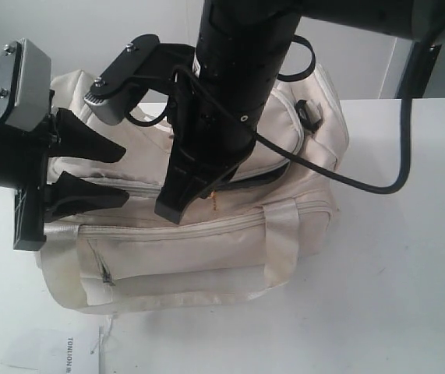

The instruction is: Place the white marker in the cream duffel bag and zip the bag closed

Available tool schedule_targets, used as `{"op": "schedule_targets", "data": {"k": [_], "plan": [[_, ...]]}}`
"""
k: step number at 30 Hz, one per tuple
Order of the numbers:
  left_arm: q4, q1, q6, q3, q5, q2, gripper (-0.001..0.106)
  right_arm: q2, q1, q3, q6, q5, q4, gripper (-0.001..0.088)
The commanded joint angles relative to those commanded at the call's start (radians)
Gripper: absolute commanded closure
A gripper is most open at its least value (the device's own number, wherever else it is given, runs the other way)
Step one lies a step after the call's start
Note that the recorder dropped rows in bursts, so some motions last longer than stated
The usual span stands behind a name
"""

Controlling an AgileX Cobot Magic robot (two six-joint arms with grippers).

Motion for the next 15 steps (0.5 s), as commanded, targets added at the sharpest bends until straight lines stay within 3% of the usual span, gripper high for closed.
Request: {"op": "schedule_targets", "data": {"k": [15], "plan": [[-0.052,0.000,0.018,0.000,-0.047,0.116,0.046,0.000,0.000,0.000,-0.004,0.000,0.000,0.0868]]}}
